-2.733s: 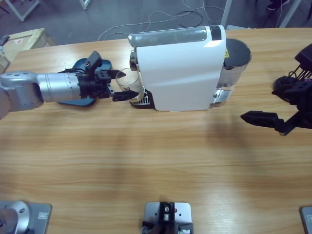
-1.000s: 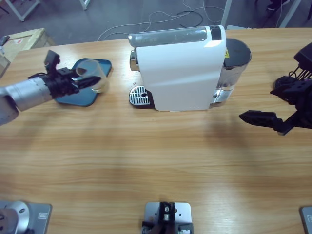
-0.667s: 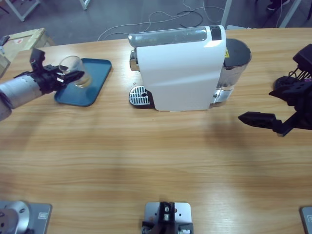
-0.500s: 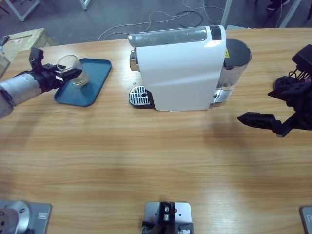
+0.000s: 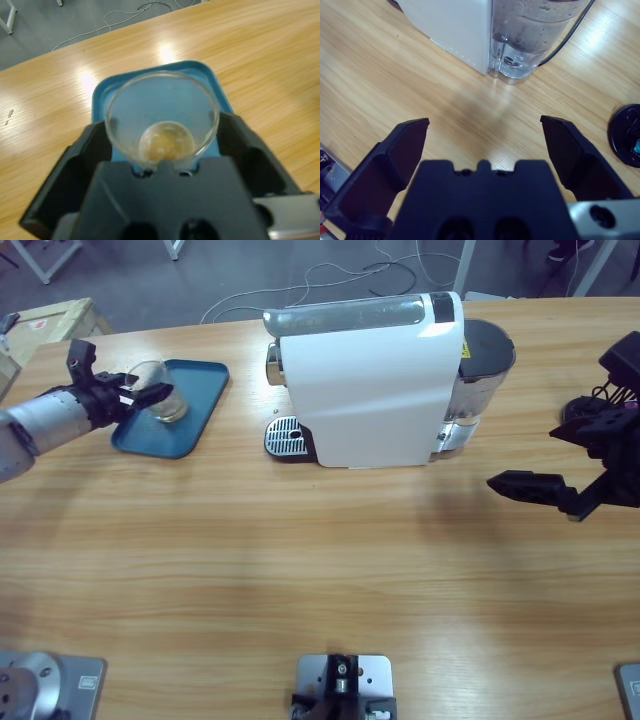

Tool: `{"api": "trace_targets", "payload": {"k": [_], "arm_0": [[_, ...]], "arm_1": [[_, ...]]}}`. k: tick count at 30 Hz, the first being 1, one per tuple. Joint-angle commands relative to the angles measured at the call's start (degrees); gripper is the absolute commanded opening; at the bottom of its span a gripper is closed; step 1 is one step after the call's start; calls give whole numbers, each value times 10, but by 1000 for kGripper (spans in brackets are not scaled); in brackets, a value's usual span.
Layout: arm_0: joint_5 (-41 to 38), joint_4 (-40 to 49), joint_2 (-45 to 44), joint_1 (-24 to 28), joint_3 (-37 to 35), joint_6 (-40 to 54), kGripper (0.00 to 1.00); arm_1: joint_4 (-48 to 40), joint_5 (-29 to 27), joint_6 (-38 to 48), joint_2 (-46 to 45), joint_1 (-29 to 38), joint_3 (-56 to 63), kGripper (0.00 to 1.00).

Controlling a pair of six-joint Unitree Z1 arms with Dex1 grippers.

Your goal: Pour coffee

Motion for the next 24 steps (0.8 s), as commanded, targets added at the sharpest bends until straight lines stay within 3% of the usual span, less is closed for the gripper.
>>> {"api": "trace_targets", "payload": {"k": [1, 7, 11, 13, 14, 17, 21, 24], "arm_0": [[-13, -10, 17, 0, 17, -3, 991], [-14, -18, -65, -7, 67, -4, 991], [10, 24, -235, -22, 116, -7, 998], [63, 197, -371, -57, 79, -12, 1000], [110, 357, -445, -93, 26, -14, 1000], [174, 599, -532, -163, -67, -27, 1000], [166, 691, -582, -225, -70, -82, 1000], [108, 720, -584, -280, -55, -109, 1000]], "arm_1": [[14, 3, 5, -9, 5, 19, 1000], [24, -12, 2, -24, 5, 17, 1000], [29, -18, 2, -46, 5, 15, 1000], [35, -22, 2, -62, 5, 15, 1000], [39, -26, 2, -71, 5, 15, 1000], [52, -43, 2, -102, 5, 15, 1000], [82, -56, 2, -135, 5, 15, 1000], [109, -66, 2, -155, 5, 17, 1000]]}}
